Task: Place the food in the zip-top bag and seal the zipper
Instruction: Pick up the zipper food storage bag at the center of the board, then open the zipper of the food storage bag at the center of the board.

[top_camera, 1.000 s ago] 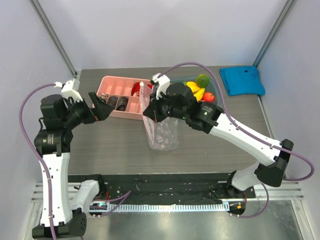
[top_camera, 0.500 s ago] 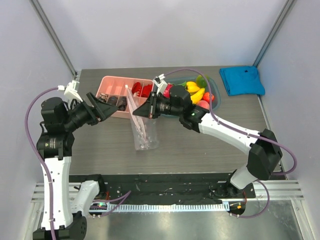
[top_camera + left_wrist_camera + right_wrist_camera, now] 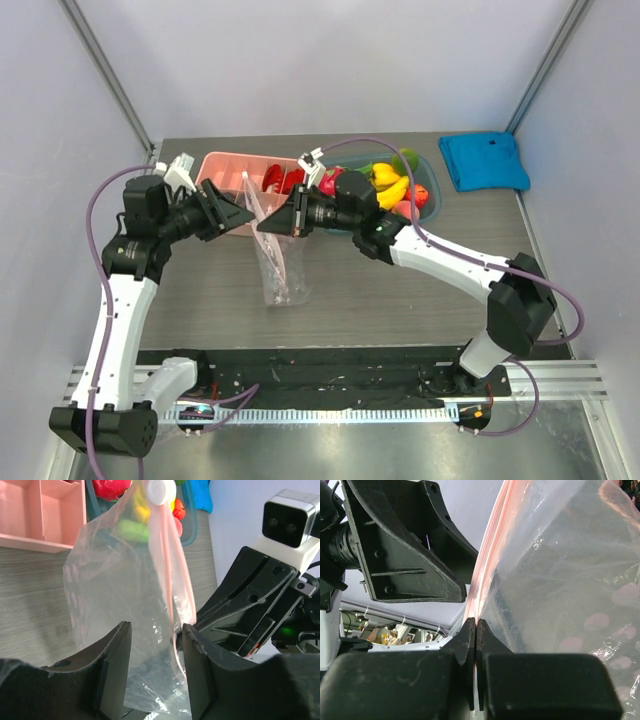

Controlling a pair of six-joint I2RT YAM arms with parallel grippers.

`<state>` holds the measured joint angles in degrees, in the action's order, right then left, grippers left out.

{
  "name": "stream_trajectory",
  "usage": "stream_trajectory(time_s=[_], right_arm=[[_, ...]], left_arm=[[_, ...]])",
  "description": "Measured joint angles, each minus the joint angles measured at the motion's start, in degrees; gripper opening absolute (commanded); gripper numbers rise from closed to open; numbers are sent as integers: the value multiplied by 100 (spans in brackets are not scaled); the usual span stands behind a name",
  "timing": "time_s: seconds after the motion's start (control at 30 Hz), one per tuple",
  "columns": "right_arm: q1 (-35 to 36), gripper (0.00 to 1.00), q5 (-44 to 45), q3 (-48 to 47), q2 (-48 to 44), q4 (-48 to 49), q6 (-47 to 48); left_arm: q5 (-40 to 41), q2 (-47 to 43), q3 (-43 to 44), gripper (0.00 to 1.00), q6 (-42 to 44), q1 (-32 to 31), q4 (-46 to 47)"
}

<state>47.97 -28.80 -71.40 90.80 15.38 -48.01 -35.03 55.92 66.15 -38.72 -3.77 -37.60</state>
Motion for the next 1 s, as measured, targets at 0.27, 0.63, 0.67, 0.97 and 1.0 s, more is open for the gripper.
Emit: stream_trajectory(time_s=[0.27,0.63,0.67,0.97,1.0], right_arm=[[111,1,-35,-293,326,24,-17],[492,1,-142,-1453,1187,787,-562],[568,1,-131,-1563,1279,909,-658],[704,1,-87,-1235,1591,1241,-1078],[632,1,-68,-1008,1561,1246,-1051]], left_arm=[[4,162,4,18,-127,-90,160],[1113,155,2022,0,1460,-70,-1786],[1215,155,2256,0,1648,-57,-2004],[1349,295,2269,0,2402,-72,-2924],[1305,404,2096,0,2389,-76,-2885]])
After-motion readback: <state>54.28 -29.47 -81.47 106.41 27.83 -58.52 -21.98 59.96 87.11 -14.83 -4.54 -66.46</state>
